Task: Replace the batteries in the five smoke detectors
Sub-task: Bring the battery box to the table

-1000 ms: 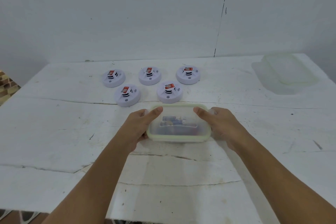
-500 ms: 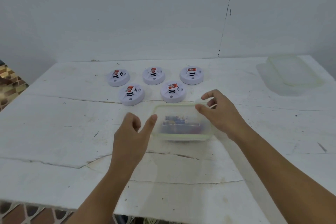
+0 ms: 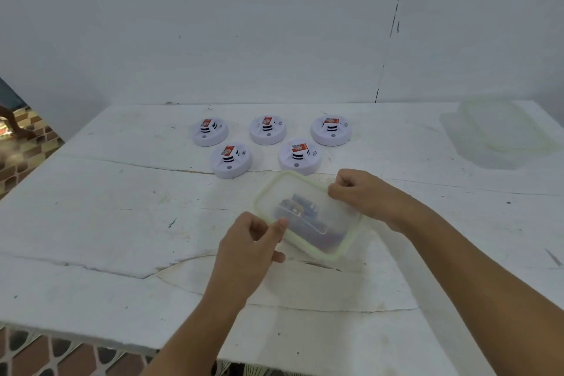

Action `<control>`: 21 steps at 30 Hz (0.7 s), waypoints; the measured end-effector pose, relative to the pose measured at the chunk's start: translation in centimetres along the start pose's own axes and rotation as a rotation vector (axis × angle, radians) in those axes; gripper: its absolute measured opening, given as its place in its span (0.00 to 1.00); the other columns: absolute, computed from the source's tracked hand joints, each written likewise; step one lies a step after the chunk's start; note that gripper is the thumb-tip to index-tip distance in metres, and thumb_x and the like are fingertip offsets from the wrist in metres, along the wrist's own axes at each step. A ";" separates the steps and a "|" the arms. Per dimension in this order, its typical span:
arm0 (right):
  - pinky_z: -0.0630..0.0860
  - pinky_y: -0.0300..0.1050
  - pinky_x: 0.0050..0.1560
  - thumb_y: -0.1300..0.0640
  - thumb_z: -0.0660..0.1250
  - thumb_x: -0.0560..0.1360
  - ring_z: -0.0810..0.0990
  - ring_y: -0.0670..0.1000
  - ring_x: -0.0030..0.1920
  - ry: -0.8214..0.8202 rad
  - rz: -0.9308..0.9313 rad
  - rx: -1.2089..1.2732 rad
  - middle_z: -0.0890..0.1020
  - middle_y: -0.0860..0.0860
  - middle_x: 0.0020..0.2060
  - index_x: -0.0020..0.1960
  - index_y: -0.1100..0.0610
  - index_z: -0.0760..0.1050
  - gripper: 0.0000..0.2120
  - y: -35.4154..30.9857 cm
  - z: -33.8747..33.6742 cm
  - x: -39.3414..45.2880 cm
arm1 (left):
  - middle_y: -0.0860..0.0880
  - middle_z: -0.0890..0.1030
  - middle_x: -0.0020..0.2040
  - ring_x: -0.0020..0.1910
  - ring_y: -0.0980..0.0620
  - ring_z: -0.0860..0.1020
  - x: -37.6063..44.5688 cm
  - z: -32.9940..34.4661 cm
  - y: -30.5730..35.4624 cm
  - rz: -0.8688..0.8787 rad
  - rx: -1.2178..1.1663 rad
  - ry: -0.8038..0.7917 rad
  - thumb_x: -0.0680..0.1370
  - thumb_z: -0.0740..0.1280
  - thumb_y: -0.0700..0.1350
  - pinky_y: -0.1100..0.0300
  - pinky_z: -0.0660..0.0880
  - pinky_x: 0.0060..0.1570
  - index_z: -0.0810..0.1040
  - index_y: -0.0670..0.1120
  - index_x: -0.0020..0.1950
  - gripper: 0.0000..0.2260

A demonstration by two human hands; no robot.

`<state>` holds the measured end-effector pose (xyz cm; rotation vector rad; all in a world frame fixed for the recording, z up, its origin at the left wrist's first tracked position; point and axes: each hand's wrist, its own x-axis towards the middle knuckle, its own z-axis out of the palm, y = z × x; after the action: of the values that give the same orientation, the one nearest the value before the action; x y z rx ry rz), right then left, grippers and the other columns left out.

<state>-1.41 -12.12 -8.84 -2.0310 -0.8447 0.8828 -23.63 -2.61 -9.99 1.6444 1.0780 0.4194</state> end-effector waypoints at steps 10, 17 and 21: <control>0.83 0.48 0.47 0.42 0.66 0.82 0.81 0.49 0.38 -0.177 0.124 0.117 0.83 0.52 0.46 0.57 0.58 0.74 0.18 -0.7 1.5 -0.9 | 0.36 0.83 0.53 0.43 0.47 0.80 4.6 -2.0 0.6 -0.024 -0.074 -0.167 0.81 0.71 0.54 0.44 0.80 0.58 0.74 0.44 0.55 0.15; 0.82 0.48 0.40 0.31 0.64 0.78 0.85 0.51 0.38 -0.039 0.098 0.295 0.86 0.53 0.42 0.60 0.61 0.74 0.32 0.6 3.9 0.2 | 0.44 0.87 0.53 0.45 0.44 0.84 6.8 -2.7 1.2 -0.143 -0.092 -0.311 0.79 0.73 0.55 0.45 0.82 0.60 0.80 0.43 0.61 0.18; 0.84 0.51 0.43 0.32 0.67 0.77 0.85 0.53 0.39 -0.028 0.107 0.389 0.87 0.57 0.44 0.61 0.64 0.76 0.34 1.1 4.1 0.5 | 0.41 0.87 0.57 0.52 0.44 0.85 7.7 -3.3 1.1 -0.265 -0.101 -0.412 0.77 0.74 0.58 0.47 0.80 0.62 0.83 0.40 0.62 0.24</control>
<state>-4.09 -10.73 -11.88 -1.7368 -0.5316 1.0470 -21.48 5.61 -9.62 1.3953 0.9271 -0.0398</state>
